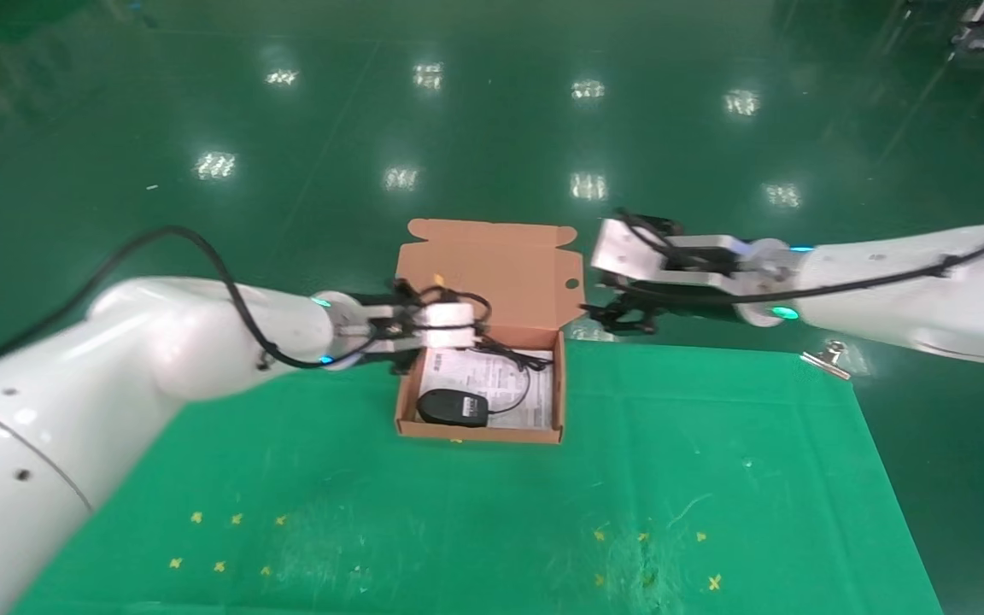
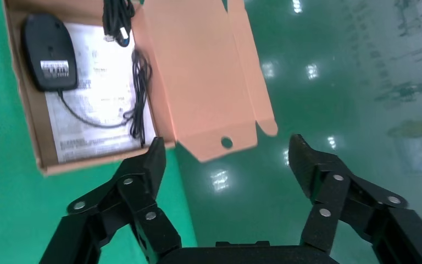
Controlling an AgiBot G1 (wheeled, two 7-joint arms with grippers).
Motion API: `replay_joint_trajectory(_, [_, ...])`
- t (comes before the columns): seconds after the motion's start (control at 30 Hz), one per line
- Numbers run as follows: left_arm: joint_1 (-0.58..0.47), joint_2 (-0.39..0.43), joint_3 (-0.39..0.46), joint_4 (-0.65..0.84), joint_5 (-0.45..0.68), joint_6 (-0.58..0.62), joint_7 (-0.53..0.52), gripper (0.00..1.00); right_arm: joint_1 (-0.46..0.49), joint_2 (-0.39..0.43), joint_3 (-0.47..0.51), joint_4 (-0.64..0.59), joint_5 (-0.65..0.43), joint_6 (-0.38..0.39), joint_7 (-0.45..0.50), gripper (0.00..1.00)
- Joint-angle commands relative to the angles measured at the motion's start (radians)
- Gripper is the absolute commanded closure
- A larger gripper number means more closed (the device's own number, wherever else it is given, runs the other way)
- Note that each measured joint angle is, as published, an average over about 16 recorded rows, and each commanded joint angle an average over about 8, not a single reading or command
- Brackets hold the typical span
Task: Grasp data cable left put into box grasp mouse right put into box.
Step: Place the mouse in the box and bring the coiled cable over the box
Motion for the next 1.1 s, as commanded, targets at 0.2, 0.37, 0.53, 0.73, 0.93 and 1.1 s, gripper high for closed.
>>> replay_joint_trajectory(0.2, [0.029,0.017,0.055,0.003,-0.141,-0.073,0.095,1.0,0.001,0.097,-0.022,0.118,-0.046,0.011,0.093,0.0])
replay_joint_trajectory(0.37, [0.029,0.019,0.105,-0.005,-0.232,-0.099,0.138,1.0,0.008,0.128,-0.043,0.173,-0.088,0.017,0.166,0.0])
replay_joint_trajectory(0.53, [0.023,0.019,0.148,-0.003,-0.3,-0.103,0.167,0.53,0.012,0.14,-0.058,0.208,-0.12,0.026,0.219,0.0])
replay_joint_trajectory(0.73, [0.018,0.02,0.171,0.009,-0.342,-0.098,0.175,0.0,0.013,0.149,-0.066,0.229,-0.138,0.031,0.24,0.0])
replay_joint_trajectory(0.93, [0.017,0.02,0.17,0.008,-0.338,-0.096,0.175,0.0,0.013,0.148,-0.066,0.226,-0.137,0.032,0.238,0.0])
replay_joint_trajectory(1.1, [0.017,0.005,0.166,-0.011,-0.335,-0.095,0.175,0.0,0.013,0.146,-0.065,0.223,-0.134,0.031,0.236,0.0])
